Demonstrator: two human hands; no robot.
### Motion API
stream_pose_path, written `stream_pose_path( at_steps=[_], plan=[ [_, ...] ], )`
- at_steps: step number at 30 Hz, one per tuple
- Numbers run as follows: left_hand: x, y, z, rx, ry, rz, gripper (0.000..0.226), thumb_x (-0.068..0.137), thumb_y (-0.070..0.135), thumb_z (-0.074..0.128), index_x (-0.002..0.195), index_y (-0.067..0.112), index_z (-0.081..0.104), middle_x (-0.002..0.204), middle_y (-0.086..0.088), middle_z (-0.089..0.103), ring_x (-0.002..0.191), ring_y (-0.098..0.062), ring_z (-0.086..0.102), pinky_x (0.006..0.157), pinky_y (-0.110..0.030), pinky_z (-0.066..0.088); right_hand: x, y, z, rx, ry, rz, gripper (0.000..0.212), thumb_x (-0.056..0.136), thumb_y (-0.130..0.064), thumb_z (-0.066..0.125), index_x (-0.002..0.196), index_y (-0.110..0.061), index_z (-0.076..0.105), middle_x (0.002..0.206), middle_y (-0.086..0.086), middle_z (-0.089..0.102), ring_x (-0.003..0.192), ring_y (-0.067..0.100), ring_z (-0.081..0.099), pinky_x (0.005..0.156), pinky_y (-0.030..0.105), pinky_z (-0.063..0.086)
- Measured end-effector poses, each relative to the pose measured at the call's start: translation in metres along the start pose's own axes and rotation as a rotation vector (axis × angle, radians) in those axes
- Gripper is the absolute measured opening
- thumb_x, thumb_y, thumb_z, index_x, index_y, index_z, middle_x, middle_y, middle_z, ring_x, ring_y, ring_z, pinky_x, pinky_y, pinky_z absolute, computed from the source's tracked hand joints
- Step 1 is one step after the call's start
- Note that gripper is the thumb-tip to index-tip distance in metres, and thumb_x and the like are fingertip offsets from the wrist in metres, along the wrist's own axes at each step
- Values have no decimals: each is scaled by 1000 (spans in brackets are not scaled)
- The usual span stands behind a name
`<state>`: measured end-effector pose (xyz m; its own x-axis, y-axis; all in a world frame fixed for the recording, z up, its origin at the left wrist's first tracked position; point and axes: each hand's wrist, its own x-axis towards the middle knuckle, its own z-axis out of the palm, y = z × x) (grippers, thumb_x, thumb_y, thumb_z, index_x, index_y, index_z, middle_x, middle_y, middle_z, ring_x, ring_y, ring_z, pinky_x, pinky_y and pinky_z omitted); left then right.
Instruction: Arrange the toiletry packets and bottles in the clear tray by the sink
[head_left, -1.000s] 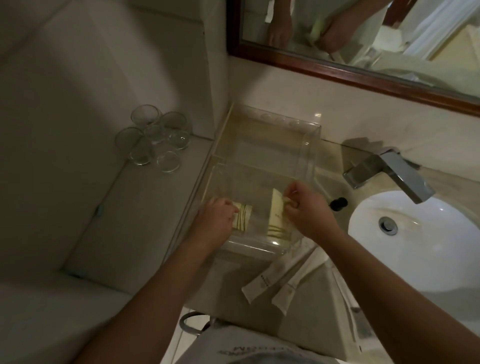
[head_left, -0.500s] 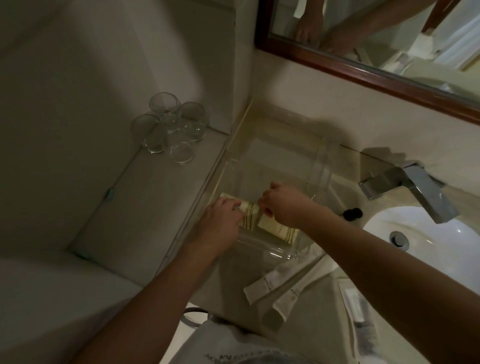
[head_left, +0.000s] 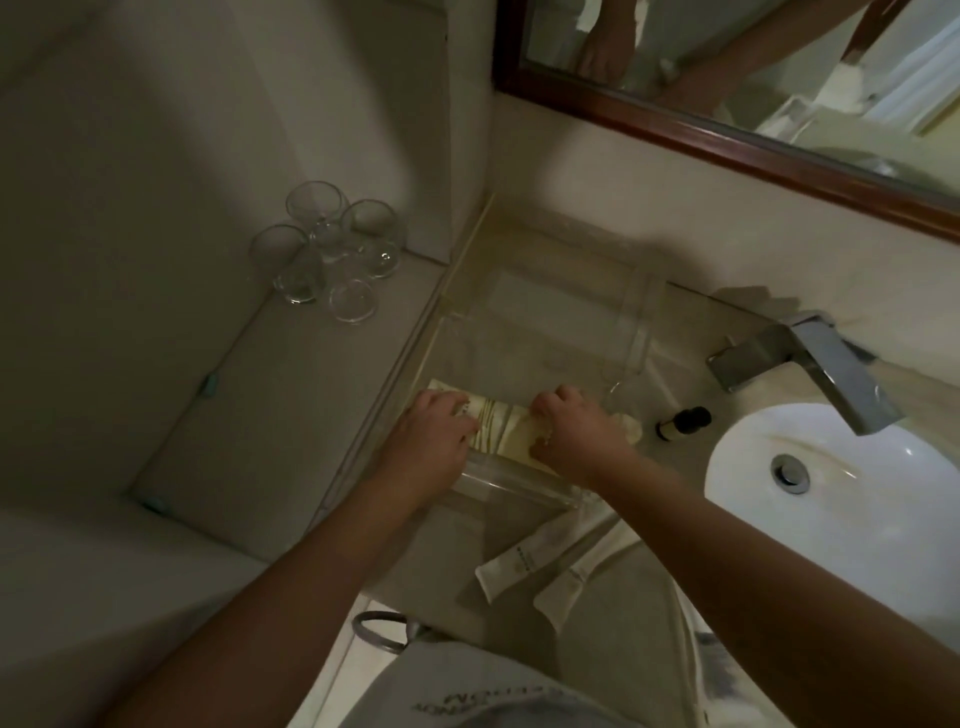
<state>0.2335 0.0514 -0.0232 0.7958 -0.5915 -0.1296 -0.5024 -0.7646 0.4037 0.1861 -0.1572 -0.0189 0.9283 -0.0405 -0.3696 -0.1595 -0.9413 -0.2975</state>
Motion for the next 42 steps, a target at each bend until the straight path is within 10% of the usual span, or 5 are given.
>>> stream_pose_path(
  at_steps=[8,13,19,24,42],
  plan=[
    [-3,1,-2,-27,0,20,30,85,17,53,110,17,69,132,-10,54,119,-30,42,102,-41,40,-7,-1,-1,120,27,-41,46,79,-32,71,121,-23,53,119,3,51,109,23,48,88,34,42],
    [-24,32,-1,-117,175,-30,16,81,11,57,93,14,68,99,-4,60,93,-21,53,77,-35,49,-48,23,-22,211,214,10,12,86,-33,63,96,-30,58,89,-10,57,80,12,58,62,26,42],
    [-75,90,43,-275,-137,-210,15,79,46,53,73,32,50,77,14,50,69,-7,50,56,-24,36,-114,58,-10,130,-62,-73,9,87,-43,55,95,-46,52,88,-20,57,78,-1,57,66,17,45],
    [-85,117,57,-190,-211,-335,18,73,37,65,85,31,54,90,10,52,81,-10,51,67,-27,41,-125,70,8,-124,-106,-279,35,84,-45,55,118,-39,56,123,-12,51,112,14,45,89,33,45],
    [-125,91,34,-87,-270,-358,38,89,31,52,127,27,54,130,2,54,122,-15,48,99,-23,36,-109,62,-46,10,64,-452,11,84,-35,62,86,-32,51,90,-12,59,85,10,47,70,24,38]
  ],
)
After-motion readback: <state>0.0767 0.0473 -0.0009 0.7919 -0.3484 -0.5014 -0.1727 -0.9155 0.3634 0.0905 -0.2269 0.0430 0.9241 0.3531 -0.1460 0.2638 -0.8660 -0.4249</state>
